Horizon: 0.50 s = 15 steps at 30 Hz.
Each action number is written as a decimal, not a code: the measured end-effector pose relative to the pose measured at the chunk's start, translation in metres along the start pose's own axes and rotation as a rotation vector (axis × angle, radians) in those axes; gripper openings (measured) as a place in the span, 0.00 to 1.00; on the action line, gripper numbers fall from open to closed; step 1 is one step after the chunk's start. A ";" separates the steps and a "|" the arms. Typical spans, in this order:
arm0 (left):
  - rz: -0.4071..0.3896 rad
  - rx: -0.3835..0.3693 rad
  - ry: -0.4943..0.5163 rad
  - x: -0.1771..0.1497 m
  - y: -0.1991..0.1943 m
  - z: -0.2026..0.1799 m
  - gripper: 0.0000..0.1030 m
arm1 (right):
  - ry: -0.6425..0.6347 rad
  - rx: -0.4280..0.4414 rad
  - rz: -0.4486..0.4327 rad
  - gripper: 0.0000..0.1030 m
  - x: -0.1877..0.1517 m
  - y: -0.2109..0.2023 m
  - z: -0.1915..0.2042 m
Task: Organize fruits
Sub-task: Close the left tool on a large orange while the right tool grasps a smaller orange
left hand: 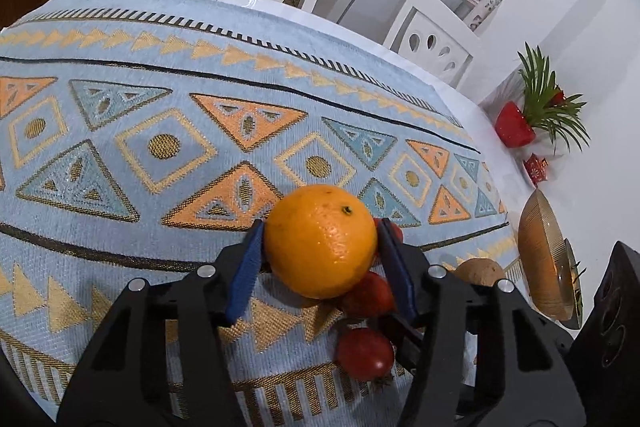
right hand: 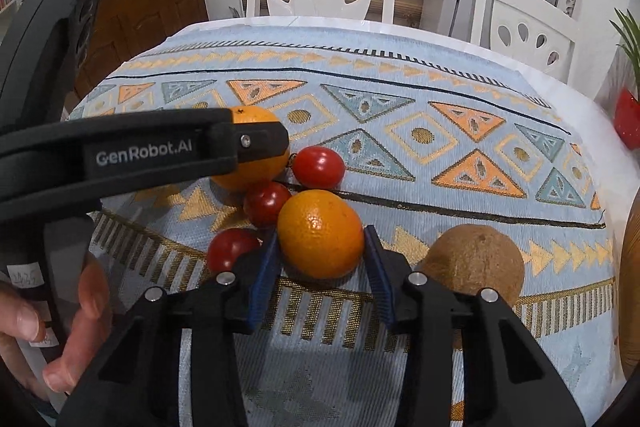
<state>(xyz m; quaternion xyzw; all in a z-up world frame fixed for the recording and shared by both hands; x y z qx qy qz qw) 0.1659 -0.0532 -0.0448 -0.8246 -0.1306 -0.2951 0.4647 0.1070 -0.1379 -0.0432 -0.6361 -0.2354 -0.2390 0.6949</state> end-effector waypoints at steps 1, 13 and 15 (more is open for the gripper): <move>-0.002 0.002 -0.001 0.000 -0.001 0.000 0.55 | 0.002 0.004 -0.003 0.39 0.000 -0.001 0.000; -0.097 0.004 -0.045 0.007 -0.022 0.007 0.54 | 0.027 0.060 -0.111 0.39 0.004 -0.024 -0.002; -0.125 0.005 -0.043 0.010 -0.029 0.007 0.54 | 0.026 0.065 -0.134 0.39 0.005 -0.029 -0.001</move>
Point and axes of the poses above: each gripper's, at about its wrist camera, not at the fingertips, and y roughly the way its jaws point, z to its left, x to its top, the point moved 7 cm from there along y, roughly the way its jaws point, and after that the axes turned 8 degrees about y, right-handed, at the moved point
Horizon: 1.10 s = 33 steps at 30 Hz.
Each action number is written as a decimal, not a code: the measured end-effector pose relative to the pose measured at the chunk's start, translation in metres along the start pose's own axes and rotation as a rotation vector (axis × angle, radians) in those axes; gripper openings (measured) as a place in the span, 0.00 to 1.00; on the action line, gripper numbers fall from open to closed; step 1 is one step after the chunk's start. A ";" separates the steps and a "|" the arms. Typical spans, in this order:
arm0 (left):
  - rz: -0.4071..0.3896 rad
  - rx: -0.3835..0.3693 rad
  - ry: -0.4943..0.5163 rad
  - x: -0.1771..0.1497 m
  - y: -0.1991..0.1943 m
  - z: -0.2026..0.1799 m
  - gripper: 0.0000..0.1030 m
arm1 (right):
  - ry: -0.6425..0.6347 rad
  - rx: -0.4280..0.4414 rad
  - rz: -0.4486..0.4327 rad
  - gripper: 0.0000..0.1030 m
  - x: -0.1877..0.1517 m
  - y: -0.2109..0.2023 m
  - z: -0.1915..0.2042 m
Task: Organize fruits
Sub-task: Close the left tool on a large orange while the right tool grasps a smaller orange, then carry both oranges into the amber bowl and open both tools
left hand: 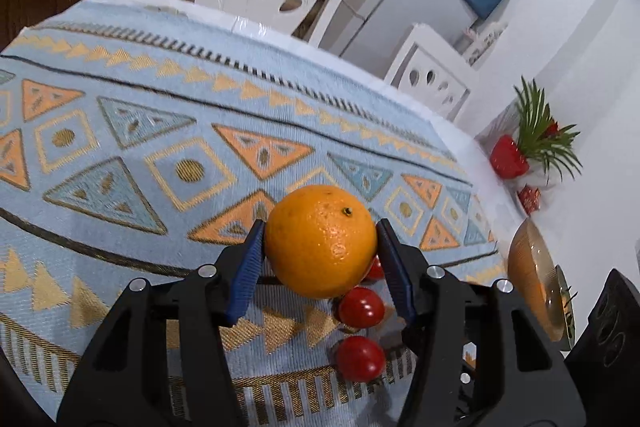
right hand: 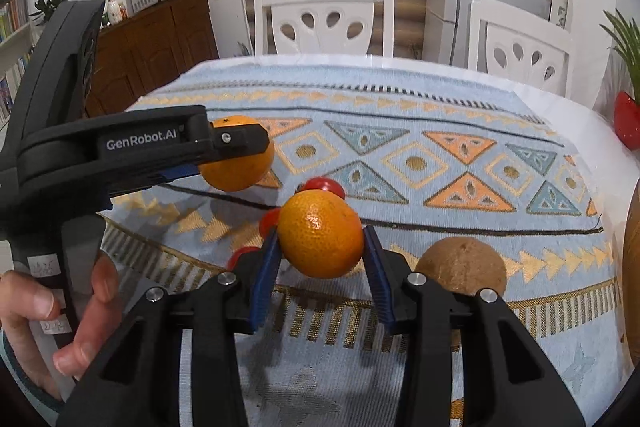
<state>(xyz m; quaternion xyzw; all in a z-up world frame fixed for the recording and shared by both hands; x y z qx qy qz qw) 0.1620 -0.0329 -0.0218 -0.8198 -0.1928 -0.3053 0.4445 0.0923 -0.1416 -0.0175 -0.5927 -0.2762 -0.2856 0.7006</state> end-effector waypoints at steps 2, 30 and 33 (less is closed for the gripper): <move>-0.024 0.002 0.008 0.002 -0.006 -0.002 0.54 | 0.003 0.013 -0.021 0.39 0.002 -0.005 0.000; -0.087 -0.226 0.374 -0.007 -0.047 -0.250 0.54 | 0.351 -0.180 -0.315 0.39 0.029 -0.217 -0.200; -0.053 -0.278 0.417 -0.022 -0.033 -0.295 0.54 | 0.433 -0.226 -0.312 0.39 0.017 -0.238 -0.246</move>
Point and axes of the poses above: each gripper's, at about its wrist camera, not at the fingertips, and y roughly the way its jaws point, z to its left, x to its top, the point moved 7 cm from there along y, roughly the way its jaws point, and after that the axes turned 8 degrees about y, right-handed, at the moved point
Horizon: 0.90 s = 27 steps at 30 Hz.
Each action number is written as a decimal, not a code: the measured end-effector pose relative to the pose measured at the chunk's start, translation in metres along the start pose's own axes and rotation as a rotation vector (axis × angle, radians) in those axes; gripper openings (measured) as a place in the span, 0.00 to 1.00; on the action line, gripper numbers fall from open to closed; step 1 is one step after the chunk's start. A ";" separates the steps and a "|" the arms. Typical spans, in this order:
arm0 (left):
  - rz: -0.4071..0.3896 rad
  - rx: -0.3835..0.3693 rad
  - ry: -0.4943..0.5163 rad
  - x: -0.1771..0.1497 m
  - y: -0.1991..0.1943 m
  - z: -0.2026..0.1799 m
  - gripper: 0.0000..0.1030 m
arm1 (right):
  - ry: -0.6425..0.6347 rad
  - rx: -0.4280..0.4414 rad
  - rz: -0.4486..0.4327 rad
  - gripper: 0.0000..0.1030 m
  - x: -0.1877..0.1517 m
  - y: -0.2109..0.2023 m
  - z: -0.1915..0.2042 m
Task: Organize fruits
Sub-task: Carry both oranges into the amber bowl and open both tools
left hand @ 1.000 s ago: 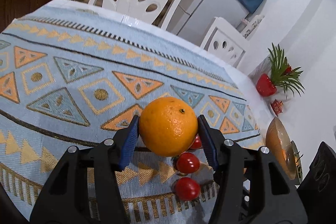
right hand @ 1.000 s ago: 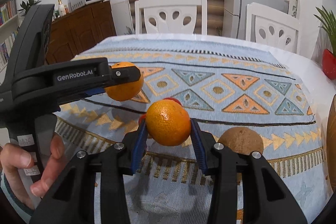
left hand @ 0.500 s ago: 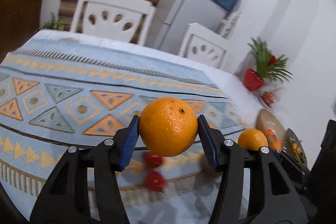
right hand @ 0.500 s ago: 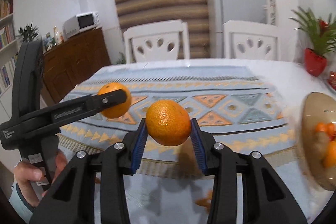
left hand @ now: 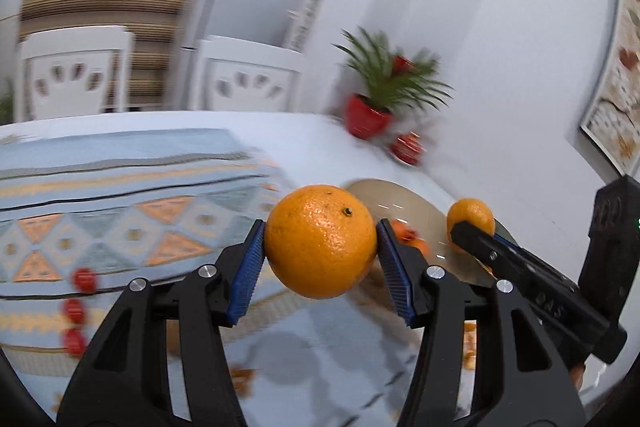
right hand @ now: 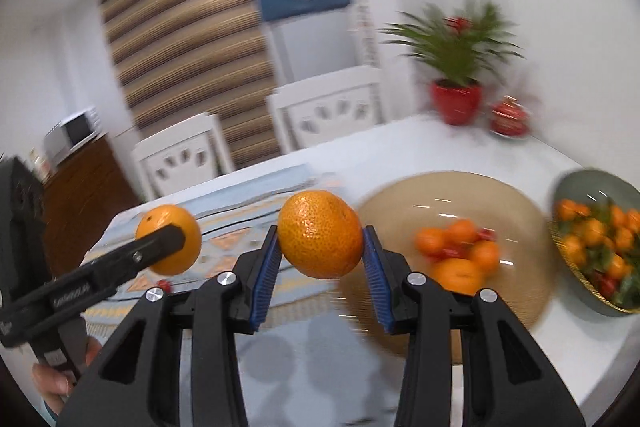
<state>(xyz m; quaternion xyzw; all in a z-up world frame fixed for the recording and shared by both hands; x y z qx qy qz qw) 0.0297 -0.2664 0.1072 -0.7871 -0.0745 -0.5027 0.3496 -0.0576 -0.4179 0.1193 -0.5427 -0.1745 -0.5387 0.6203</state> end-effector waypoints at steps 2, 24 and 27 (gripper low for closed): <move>0.026 -0.040 0.025 -0.001 0.021 -0.029 0.54 | 0.046 -0.047 0.016 0.39 0.005 -0.003 -0.036; 0.260 -0.132 0.088 -0.058 0.131 -0.110 0.54 | 0.180 -0.199 0.221 0.39 -0.037 0.027 -0.150; 0.268 -0.132 0.090 -0.059 0.134 -0.112 0.54 | 0.181 -0.203 0.226 0.41 -0.037 0.028 -0.151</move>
Point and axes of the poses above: each gripper's, at about its wrist camera, not at the fingertips, and y roughly the way its jaws point, z to its left, x to its top, the point moved 7 cm from there along y, roughly the way its jaws point, and after that the axes turned 8 degrees about y, right-handed, at the moved point
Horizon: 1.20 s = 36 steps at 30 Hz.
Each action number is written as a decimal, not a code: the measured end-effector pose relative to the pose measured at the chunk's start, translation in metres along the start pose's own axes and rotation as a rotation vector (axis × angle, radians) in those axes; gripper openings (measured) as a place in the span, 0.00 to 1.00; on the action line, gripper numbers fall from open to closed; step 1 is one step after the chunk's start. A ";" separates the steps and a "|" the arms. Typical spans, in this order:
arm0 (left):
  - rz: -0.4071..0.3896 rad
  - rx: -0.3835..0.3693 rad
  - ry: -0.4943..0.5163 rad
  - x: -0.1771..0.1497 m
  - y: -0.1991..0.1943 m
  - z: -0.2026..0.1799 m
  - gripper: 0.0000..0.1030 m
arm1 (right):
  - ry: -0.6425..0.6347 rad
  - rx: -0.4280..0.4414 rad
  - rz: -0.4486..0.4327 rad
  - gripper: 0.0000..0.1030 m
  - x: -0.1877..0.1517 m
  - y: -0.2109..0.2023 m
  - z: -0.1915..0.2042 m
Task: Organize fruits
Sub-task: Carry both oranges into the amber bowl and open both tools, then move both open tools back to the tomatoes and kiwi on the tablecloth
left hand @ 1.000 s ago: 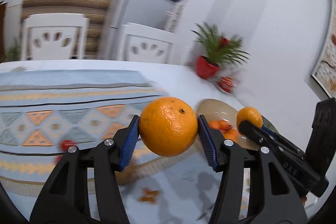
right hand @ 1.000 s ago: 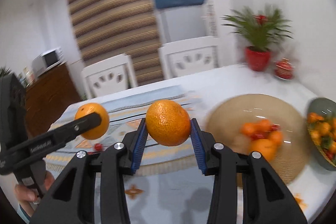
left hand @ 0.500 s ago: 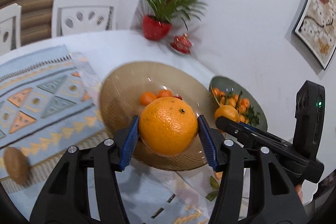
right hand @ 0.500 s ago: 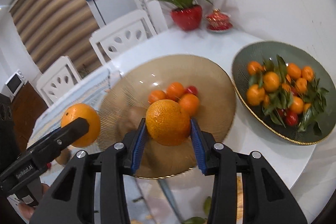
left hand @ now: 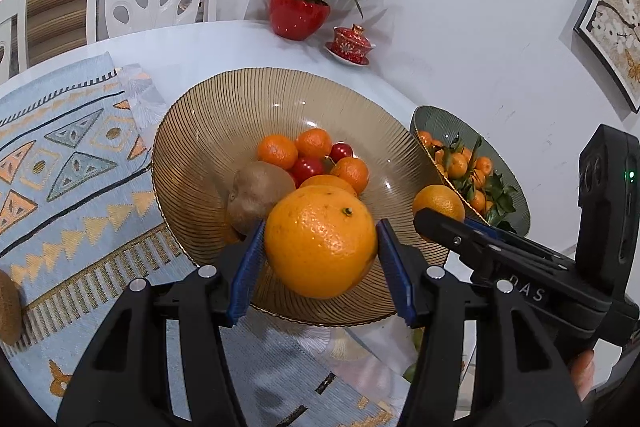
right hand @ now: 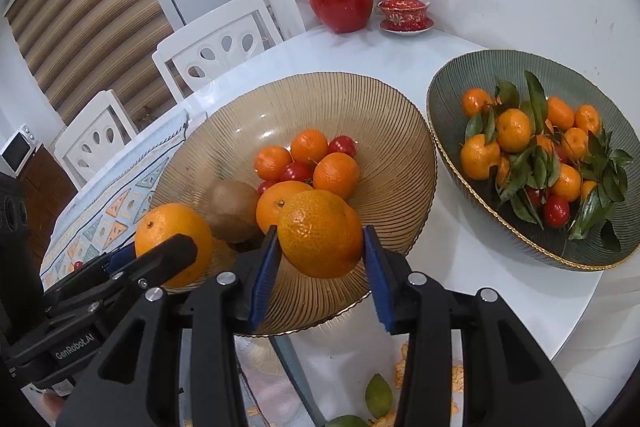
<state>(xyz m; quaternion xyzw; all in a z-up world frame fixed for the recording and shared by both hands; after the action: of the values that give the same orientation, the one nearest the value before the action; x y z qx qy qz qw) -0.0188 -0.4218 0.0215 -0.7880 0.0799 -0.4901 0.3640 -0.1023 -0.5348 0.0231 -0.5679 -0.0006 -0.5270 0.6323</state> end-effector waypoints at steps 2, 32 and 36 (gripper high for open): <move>0.008 -0.002 -0.006 -0.001 0.002 0.000 0.54 | 0.002 -0.006 -0.006 0.42 0.001 0.000 -0.001; -0.155 0.073 0.007 -0.001 -0.104 0.030 0.59 | -0.122 0.096 -0.070 0.49 -0.012 -0.038 0.079; -0.185 0.116 -0.027 -0.006 -0.132 0.057 0.59 | -0.173 0.127 -0.047 0.49 -0.025 -0.033 0.109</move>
<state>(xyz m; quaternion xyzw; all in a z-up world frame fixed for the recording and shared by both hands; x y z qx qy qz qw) -0.0048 -0.2959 0.0888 -0.7760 -0.0267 -0.5150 0.3632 -0.0702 -0.4328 0.0700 -0.5701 -0.1021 -0.4895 0.6519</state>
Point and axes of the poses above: each gripper's, at about its wrist camera, not at the fingertips, and y roughly the way its jaws point, z to its left, x to its top, the point moved 7 cm from there along y, roughly the way its jaws point, and after that the axes turned 8 degrees about y, right-handed, at the moved point
